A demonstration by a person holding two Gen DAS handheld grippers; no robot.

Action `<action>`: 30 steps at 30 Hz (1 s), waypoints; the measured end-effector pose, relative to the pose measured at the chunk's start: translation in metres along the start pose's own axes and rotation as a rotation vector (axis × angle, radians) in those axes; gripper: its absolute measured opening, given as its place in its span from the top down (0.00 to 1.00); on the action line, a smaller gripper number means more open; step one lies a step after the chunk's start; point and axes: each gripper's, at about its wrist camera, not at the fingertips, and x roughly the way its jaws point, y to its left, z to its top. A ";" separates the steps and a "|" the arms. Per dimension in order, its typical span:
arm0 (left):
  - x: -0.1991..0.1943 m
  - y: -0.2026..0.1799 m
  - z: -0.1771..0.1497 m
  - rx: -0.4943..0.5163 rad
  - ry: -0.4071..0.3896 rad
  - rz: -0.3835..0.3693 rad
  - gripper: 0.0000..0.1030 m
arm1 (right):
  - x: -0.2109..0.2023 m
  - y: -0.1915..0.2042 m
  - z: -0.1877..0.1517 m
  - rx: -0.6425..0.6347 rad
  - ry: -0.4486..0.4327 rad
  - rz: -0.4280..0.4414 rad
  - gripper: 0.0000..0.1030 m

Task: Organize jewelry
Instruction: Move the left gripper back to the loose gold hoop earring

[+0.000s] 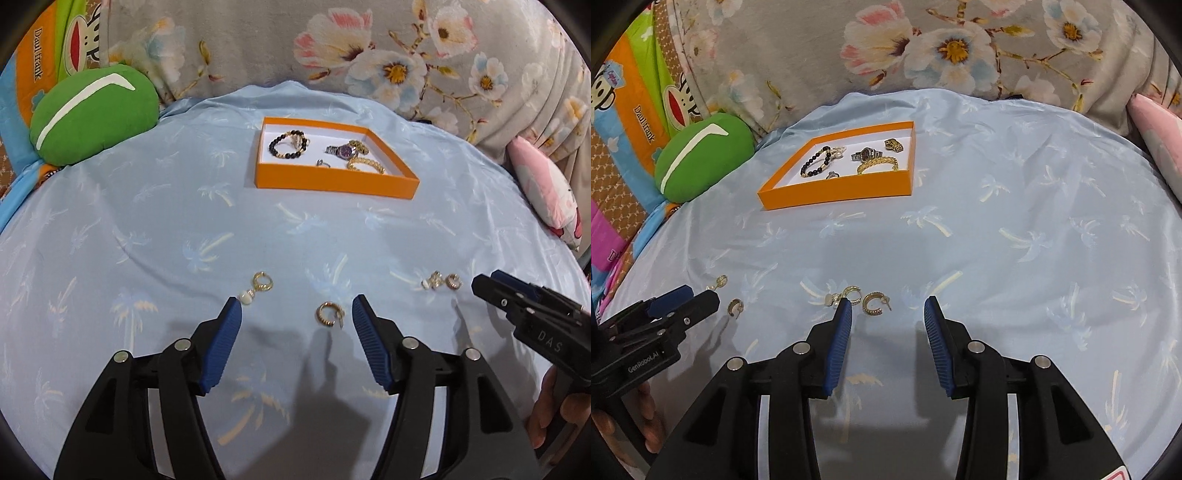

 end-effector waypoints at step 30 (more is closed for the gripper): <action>0.001 0.008 -0.003 -0.038 0.024 -0.050 0.39 | 0.032 0.016 0.012 -0.040 0.099 -0.039 0.81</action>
